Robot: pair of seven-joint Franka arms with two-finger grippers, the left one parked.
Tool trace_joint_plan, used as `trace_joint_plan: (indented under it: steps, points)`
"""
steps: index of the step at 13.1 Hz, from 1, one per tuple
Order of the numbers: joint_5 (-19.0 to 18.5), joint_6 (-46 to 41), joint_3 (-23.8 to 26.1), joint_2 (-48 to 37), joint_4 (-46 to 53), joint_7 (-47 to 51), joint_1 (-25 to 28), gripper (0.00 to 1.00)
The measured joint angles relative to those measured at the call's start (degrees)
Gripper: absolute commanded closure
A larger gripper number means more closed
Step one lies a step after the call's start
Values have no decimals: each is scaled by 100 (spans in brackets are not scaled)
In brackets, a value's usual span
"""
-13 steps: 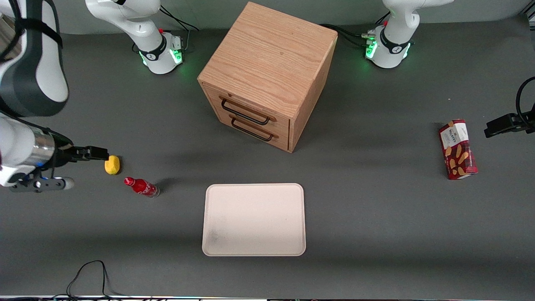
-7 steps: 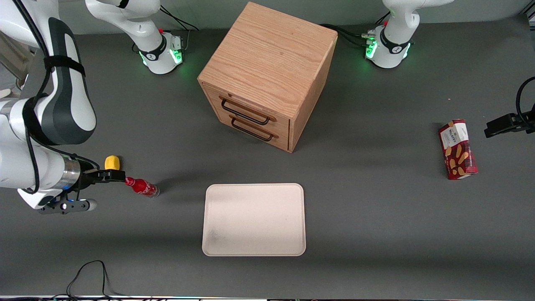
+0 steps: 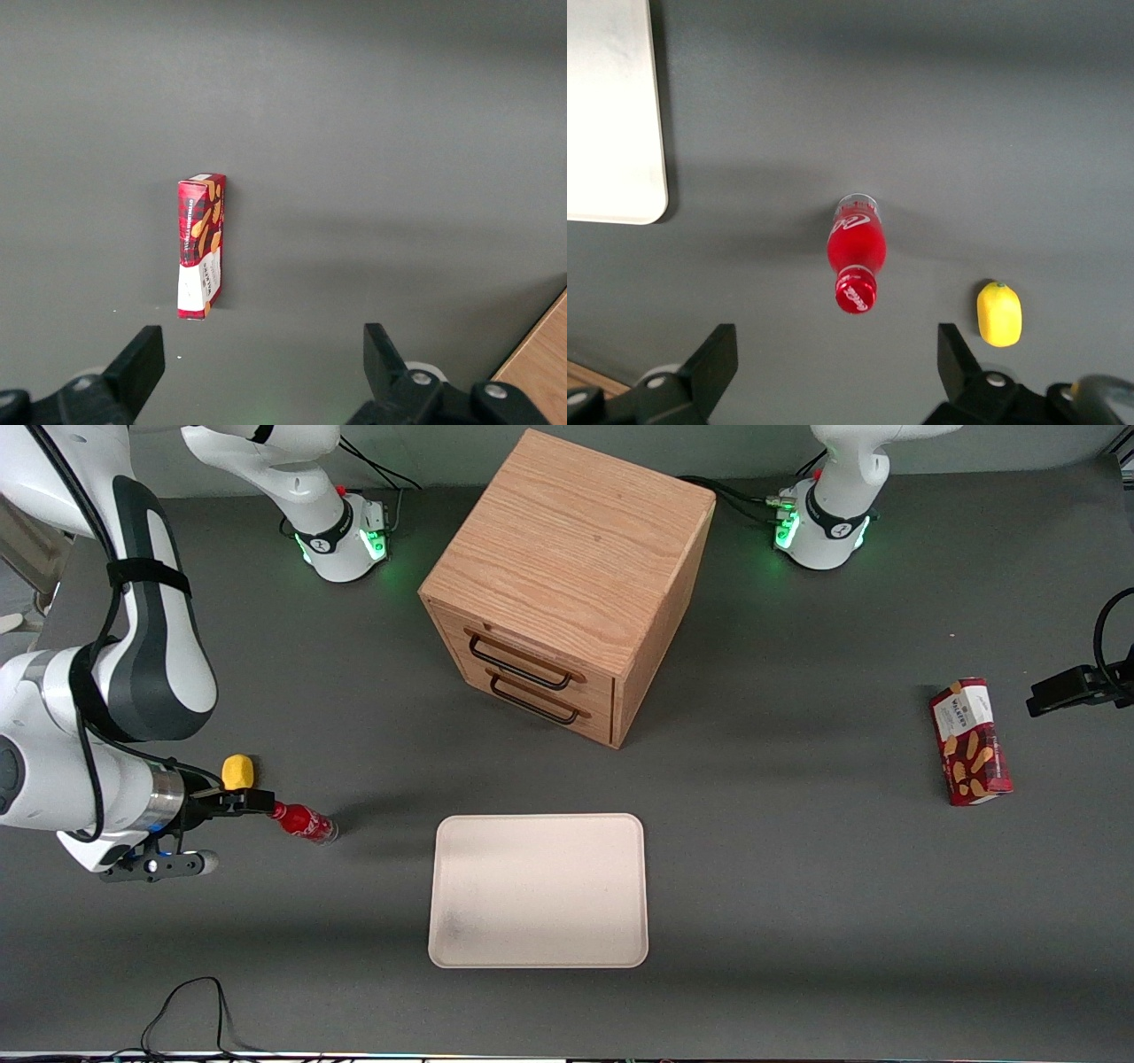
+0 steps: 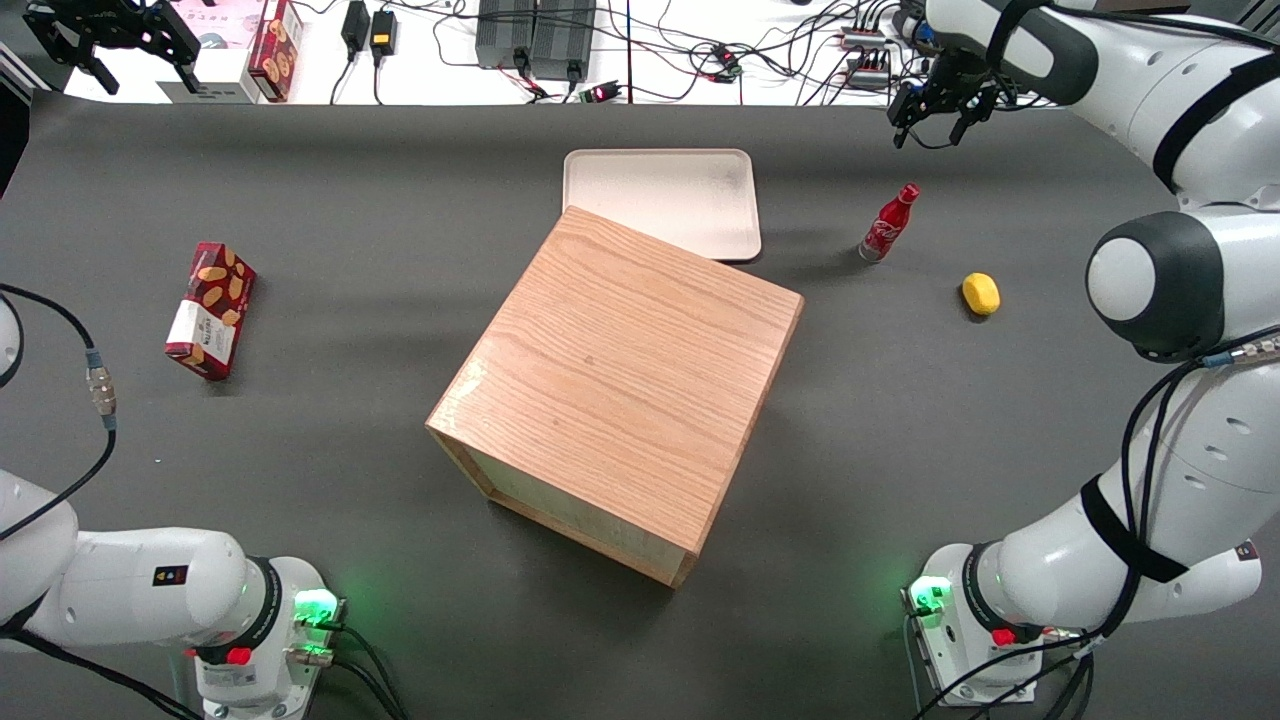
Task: Place coke bottle on tray
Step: 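Close the right gripper around the red bottle's neck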
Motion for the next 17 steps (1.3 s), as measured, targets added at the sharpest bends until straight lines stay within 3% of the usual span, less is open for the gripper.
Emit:
trace_joint_plan:
  steps: [7, 13, 15, 17]
  points:
    - [-4, 1435, -3, -44, -1218, -243, 0, 1]
    - [-7, 1628, -5, -158, -1620, -410, 0, 6]
    - [-7, 1632, -5, -208, -1685, -417, 0, 20]
    - [-7, 1633, -5, -218, -1696, -421, 0, 46]
